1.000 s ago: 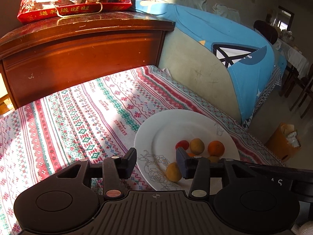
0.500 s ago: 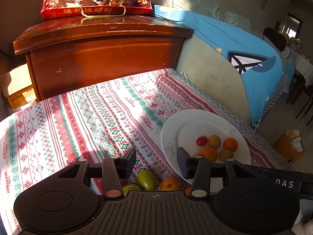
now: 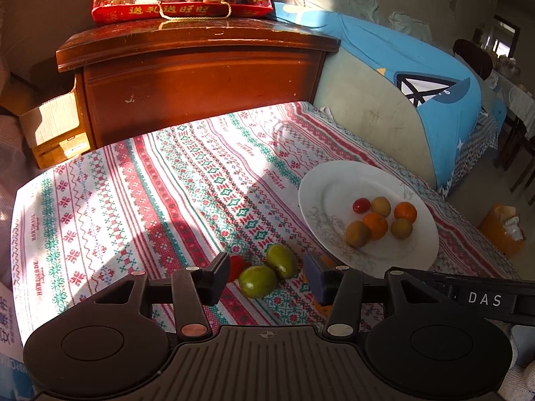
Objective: Organize fruits
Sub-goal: 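Pull both open tools back from the plate to the fruit pile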
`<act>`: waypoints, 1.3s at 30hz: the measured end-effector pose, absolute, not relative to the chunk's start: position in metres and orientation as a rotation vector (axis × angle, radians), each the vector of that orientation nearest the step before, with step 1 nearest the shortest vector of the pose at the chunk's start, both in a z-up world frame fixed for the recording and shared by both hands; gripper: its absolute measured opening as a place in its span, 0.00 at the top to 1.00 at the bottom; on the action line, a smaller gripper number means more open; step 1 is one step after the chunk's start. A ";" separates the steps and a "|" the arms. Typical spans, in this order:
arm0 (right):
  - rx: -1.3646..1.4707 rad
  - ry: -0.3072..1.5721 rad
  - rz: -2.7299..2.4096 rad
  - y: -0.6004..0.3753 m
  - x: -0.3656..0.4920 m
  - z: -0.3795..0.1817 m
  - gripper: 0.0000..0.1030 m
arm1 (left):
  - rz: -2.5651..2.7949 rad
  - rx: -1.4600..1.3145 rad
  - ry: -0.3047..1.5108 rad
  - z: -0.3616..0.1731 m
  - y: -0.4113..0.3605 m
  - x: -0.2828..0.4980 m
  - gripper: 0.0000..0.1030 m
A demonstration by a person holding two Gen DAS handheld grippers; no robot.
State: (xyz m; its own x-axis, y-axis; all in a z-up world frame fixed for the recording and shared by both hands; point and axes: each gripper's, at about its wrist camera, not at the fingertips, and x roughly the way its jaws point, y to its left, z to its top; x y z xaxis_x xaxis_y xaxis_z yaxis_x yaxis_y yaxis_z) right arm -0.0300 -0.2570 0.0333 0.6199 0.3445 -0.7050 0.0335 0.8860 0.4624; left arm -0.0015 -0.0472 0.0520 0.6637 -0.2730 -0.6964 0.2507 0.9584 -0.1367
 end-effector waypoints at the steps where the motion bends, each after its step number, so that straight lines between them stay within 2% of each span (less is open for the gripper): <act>1: 0.462 0.896 0.185 -0.255 -0.030 0.031 0.72 | -0.294 -0.031 0.795 0.050 -0.046 -0.003 0.50; 18: 0.522 0.919 0.127 -0.245 -0.010 0.008 0.72 | -0.329 -0.002 0.828 0.033 -0.041 -0.022 0.50; 39: 0.488 0.951 0.107 -0.267 -0.031 0.014 0.74 | -0.429 0.044 0.826 0.016 -0.074 -0.028 0.52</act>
